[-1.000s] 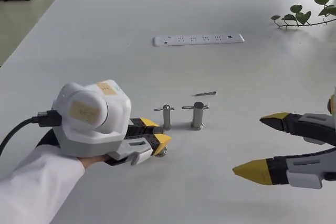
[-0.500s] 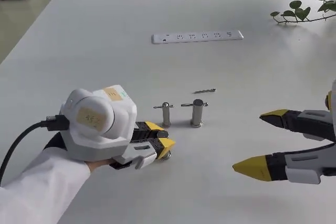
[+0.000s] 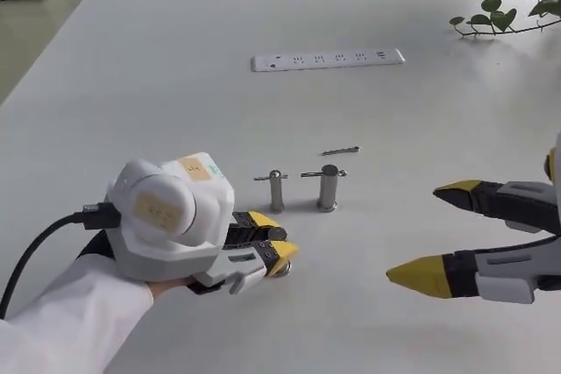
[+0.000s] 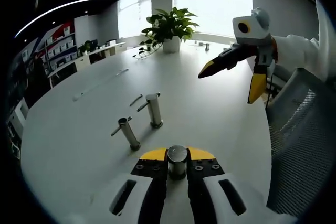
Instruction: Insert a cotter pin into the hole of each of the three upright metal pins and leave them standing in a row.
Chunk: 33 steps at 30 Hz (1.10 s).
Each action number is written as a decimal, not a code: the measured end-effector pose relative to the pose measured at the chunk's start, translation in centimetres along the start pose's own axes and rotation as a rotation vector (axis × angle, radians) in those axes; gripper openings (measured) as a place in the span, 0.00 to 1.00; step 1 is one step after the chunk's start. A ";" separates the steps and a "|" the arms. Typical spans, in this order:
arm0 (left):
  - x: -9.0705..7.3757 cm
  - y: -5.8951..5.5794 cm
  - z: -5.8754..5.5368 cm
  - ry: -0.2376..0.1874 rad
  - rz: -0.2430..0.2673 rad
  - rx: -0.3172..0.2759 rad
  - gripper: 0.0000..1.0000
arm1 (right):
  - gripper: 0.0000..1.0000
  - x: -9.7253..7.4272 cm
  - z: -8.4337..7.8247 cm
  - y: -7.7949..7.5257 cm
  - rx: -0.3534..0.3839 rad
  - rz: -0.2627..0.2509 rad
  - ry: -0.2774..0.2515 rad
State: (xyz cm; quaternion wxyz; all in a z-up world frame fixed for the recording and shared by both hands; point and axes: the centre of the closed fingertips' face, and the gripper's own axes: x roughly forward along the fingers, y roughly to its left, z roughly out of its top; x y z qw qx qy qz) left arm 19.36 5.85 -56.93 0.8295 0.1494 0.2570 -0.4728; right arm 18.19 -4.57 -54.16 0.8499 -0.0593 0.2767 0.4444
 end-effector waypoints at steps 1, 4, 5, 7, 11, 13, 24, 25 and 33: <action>0.0 0.0 0.0 -0.002 0.000 0.001 0.11 | 0.80 0.0 0.0 0.0 0.000 -0.001 0.001; 0.1 0.0 0.1 -0.017 -0.002 0.011 0.12 | 0.80 0.1 -0.2 0.1 0.000 0.001 0.009; 0.1 0.0 0.1 -0.019 -0.006 0.019 0.12 | 0.80 0.1 -0.2 0.1 -0.001 0.002 0.010; 0.1 0.0 0.2 -0.025 -0.010 0.024 0.12 | 0.80 0.2 -0.2 0.2 -0.002 0.006 0.012; -0.2 -0.4 0.6 -0.049 -0.041 0.023 0.15 | 0.80 0.2 -0.2 0.2 -0.001 0.008 0.011; -0.5 -0.7 1.1 -0.073 -0.055 0.013 0.23 | 0.80 0.2 -0.1 0.2 -0.001 0.009 0.008; -3.0 -1.8 1.1 -0.114 -0.109 -0.060 0.76 | 0.81 0.2 -0.3 0.2 0.004 0.009 0.012; -3.4 -1.8 0.9 -0.123 -0.110 -0.090 0.78 | 0.81 0.1 -0.3 0.2 0.003 0.007 0.013; -5.5 -2.2 -1.7 -0.131 -0.107 -0.196 1.00 | 0.81 -0.3 -0.2 -0.2 -0.001 -0.004 0.016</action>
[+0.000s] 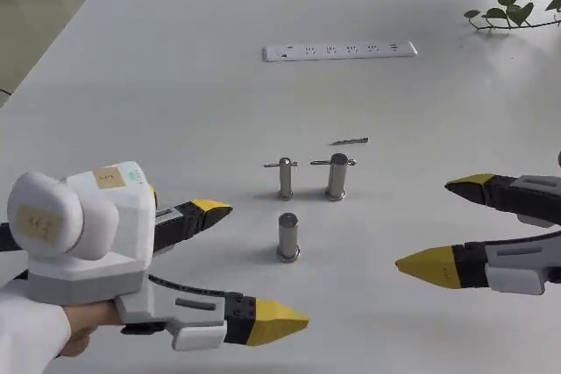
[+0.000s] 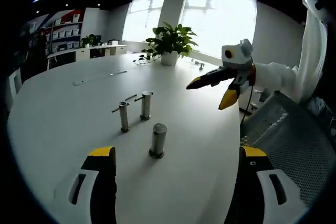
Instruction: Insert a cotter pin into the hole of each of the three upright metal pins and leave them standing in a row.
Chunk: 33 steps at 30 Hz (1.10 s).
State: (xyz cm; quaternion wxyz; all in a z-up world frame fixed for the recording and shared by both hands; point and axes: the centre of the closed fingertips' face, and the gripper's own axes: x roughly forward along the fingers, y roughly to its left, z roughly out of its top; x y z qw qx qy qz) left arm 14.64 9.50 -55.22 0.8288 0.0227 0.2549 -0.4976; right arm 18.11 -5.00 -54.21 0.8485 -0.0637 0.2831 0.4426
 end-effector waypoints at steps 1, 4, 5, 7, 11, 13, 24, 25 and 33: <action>-0.1 0.0 -0.1 0.003 0.001 -0.001 0.99 | 0.81 -0.1 0.0 -0.1 -0.001 0.000 0.003; -0.7 0.1 -0.9 0.019 0.008 -0.013 0.99 | 0.81 -0.2 0.2 -0.3 -0.022 0.001 0.020; -0.8 0.0 -1.0 0.020 0.008 -0.015 0.99 | 0.81 -0.3 0.3 -0.4 -0.030 0.001 0.025; -1.0 0.0 -1.0 0.015 0.015 -0.019 0.99 | 0.81 -0.4 0.6 -0.7 -0.046 0.000 0.034; -1.5 0.0 -0.6 -0.002 0.024 -0.039 0.99 | 0.81 -0.5 1.2 -1.9 -0.105 0.002 0.090; -1.6 0.0 -0.3 -0.010 0.031 -0.043 0.99 | 0.81 -0.5 1.5 -2.6 -0.134 0.003 0.115; -3.2 0.5 0.0 -0.005 0.075 -0.006 0.99 | 0.73 2.0 3.6 -8.0 -0.356 0.031 0.342; -3.3 0.6 0.0 -0.010 0.078 -0.012 0.99 | 0.73 2.3 3.8 -8.1 -0.376 0.048 0.352; -4.3 1.2 -0.5 -0.021 0.112 -0.054 0.99 | 0.69 6.2 4.6 -8.9 -0.547 0.154 0.508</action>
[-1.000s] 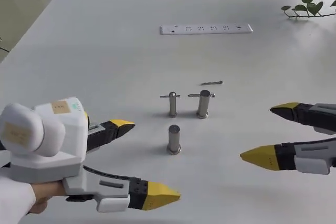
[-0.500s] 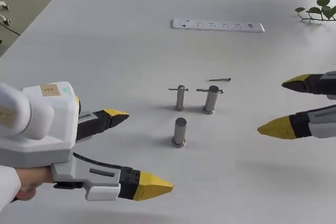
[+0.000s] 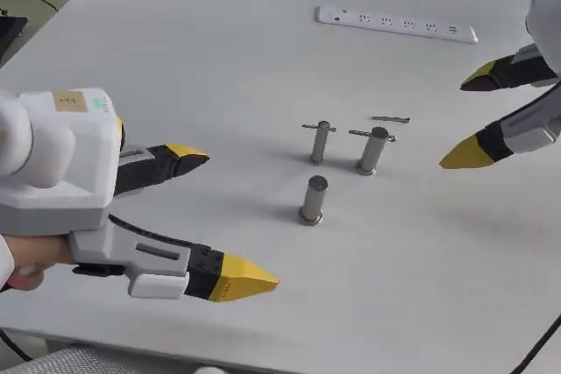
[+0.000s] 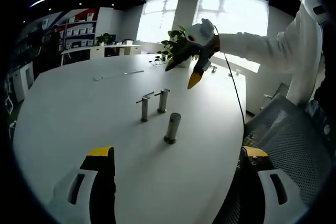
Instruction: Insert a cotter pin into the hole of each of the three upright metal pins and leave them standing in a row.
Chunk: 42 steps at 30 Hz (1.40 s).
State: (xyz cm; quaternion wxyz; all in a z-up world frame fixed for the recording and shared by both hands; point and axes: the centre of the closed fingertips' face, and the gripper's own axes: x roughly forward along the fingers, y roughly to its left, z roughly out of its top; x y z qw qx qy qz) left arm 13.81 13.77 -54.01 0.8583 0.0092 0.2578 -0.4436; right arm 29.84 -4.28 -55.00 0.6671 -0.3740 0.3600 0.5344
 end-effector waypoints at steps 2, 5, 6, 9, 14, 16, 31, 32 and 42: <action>-0.2 0.1 0.0 -0.007 0.005 0.001 0.99 | 0.70 0.9 0.1 -0.5 -0.034 0.017 0.031; -0.4 0.2 0.0 -0.001 0.012 0.021 0.99 | 0.69 2.0 0.0 -1.6 -0.045 0.030 0.075; -0.5 0.2 0.0 -0.001 0.013 0.023 0.99 | 0.68 2.5 0.1 -2.0 -0.051 0.041 0.077; -0.6 0.4 0.2 -0.009 0.017 0.013 0.99 | 0.58 3.3 0.6 -2.1 -0.046 0.061 0.078; -0.6 0.6 0.4 -0.023 0.026 -0.007 0.99 | 0.49 4.9 0.6 -3.3 -0.058 0.076 0.102; -0.6 0.7 0.3 -0.022 0.029 -0.010 0.99 | 0.46 5.4 0.6 -3.6 -0.062 0.091 0.107; -0.3 0.7 -0.4 0.002 0.029 -0.023 0.97 | 0.22 7.0 -1.0 -4.5 -0.031 0.123 0.147; -0.3 0.6 -0.4 0.004 0.026 -0.024 0.97 | 0.21 7.1 -0.9 -4.4 -0.024 0.132 0.138; -0.1 0.4 -0.3 -0.016 0.021 -0.054 0.96 | 0.12 7.4 -0.7 -4.6 -0.051 0.126 0.155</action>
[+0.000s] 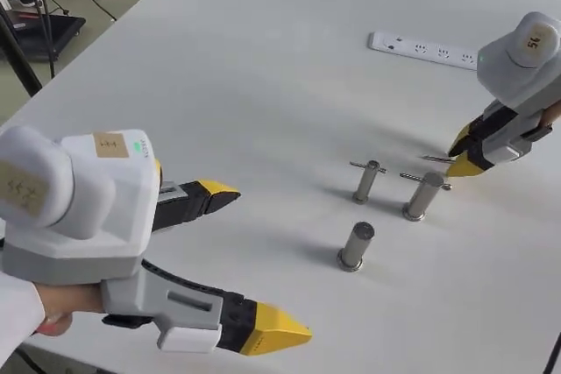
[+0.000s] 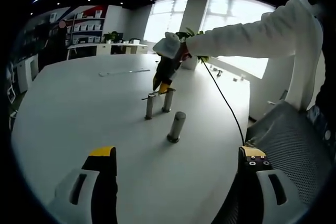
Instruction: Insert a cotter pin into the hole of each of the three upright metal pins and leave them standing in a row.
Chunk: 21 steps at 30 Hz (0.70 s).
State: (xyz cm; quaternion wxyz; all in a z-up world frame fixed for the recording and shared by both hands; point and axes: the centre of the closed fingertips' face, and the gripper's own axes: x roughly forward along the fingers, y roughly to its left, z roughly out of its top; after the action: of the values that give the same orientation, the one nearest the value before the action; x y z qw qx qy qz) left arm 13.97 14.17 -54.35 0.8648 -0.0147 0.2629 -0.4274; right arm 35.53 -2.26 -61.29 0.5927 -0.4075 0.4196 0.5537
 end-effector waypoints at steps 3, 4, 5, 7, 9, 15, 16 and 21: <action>0.2 -0.1 -0.3 0.009 -0.006 0.005 0.95 | 0.11 0.0 0.0 0.1 -0.010 -0.003 0.007; 0.3 -0.2 -0.4 0.014 -0.010 0.006 0.95 | 0.11 0.0 0.1 0.3 -0.011 -0.001 0.012; 0.3 -0.2 -0.4 0.016 -0.013 0.007 0.95 | 0.09 0.0 0.1 0.3 -0.014 -0.003 0.019; 0.4 -0.4 -0.6 0.020 -0.021 0.005 0.95 | 0.07 0.1 0.1 0.6 -0.051 0.002 0.042; 0.5 -0.5 -0.6 0.023 -0.025 0.005 0.95 | 0.05 0.1 0.2 0.8 -0.062 0.004 0.057; 0.6 -0.2 -0.6 0.020 -0.017 0.006 0.94 | 0.00 0.1 0.1 0.6 -0.062 -0.011 0.106; 0.6 -0.2 -0.6 0.020 -0.014 0.007 0.94 | 0.00 0.1 0.2 0.5 -0.070 -0.014 0.108; 0.4 -0.1 -0.5 0.023 -0.009 0.012 0.94 | 0.00 0.1 0.1 0.4 -0.058 -0.034 0.113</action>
State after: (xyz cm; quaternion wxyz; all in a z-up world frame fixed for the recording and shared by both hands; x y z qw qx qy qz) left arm 13.83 13.90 -54.95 0.8599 -0.0058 0.2700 -0.4332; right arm 35.14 -2.12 -61.35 0.5652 -0.4620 0.4292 0.5318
